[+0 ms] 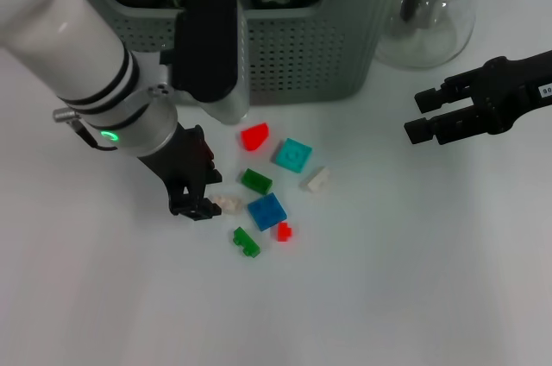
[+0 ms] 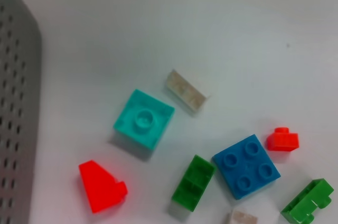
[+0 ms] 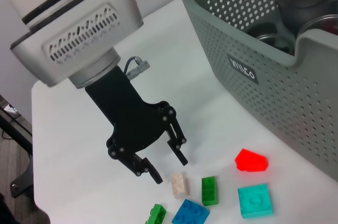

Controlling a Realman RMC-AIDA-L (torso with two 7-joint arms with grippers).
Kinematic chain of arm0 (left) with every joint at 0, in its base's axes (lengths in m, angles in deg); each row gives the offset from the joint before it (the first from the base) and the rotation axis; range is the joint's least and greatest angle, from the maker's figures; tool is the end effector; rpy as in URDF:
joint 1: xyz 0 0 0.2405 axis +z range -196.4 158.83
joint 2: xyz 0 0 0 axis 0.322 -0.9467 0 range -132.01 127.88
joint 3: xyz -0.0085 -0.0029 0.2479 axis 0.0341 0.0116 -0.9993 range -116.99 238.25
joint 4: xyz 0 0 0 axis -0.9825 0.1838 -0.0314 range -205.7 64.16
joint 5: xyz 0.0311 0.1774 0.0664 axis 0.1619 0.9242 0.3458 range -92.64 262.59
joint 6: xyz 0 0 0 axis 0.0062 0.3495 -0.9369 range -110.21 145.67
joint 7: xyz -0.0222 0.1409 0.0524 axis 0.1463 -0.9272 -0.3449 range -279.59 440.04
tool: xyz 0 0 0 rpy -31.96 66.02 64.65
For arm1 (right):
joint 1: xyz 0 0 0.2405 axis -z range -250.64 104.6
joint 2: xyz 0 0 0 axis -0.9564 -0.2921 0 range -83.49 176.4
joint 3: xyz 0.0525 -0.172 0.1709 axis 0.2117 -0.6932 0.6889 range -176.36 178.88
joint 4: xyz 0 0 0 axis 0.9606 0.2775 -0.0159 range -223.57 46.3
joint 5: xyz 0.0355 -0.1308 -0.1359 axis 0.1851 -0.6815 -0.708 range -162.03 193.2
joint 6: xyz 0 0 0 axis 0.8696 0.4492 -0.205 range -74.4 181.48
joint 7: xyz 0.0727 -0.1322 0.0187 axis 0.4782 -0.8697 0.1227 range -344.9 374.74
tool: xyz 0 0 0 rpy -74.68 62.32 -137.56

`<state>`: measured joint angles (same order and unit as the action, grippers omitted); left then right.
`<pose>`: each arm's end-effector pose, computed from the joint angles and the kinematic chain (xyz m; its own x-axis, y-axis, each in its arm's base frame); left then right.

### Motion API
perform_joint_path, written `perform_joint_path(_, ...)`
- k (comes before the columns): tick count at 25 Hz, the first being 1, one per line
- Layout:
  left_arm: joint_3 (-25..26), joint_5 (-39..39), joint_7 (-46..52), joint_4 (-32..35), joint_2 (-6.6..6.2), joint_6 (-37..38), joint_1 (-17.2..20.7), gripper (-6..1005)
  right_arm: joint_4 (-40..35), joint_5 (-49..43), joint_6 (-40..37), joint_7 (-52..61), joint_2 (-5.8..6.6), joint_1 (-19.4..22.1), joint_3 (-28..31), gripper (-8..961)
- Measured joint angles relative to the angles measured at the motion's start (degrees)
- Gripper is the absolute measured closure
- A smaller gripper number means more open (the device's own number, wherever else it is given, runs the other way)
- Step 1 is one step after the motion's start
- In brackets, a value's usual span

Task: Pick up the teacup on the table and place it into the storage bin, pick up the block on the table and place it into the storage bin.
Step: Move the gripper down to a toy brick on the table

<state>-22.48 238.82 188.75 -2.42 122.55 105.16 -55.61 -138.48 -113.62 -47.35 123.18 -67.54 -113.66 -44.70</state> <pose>-0.1875 0.3171 -0.0554 0.8741 0.0350 -0.4845 -0.0039 -0.9969 -0.0790 0.2007 0.3387 0.0321 0.8423 -0.5185 -0.1475 -0.5230 -0.8523 0.0096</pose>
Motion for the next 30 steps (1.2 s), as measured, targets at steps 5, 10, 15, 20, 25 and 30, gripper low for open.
perform_joint_path(5,-1.97,0.16,-0.31,-1.18,0.03,-2.07,0.27,575,0.02,-0.03,-0.01,0.02,0.0,0.03,0.0,269)
perform_joint_path(10,-2.85,0.46,-0.47,-2.44,0.01,-3.28,0.03,576,0.02,-0.03,-0.01,0.02,0.0,0.04,0.0,269)
perform_joint_path(15,-3.85,0.66,-0.14,-2.49,0.07,-3.94,0.05,577,0.02,-0.02,-0.01,0.02,0.0,0.04,0.0,269)
perform_joint_path(20,-4.73,0.66,0.28,-2.81,0.1,-4.77,-0.15,578,0.02,0.05,0.01,0.02,0.07,0.04,0.0,269)
perform_joint_path(25,-6.13,0.26,0.71,-3.12,0.16,-5.42,-0.54,581,0.02,0.08,0.18,0.02,0.17,0.02,0.0,269)
perform_joint_path(30,-6.7,0.17,1.3,-3.2,0.2,-5.83,-0.71,584,0.02,0.1,0.22,0.02,0.18,-0.02,0.0,269)
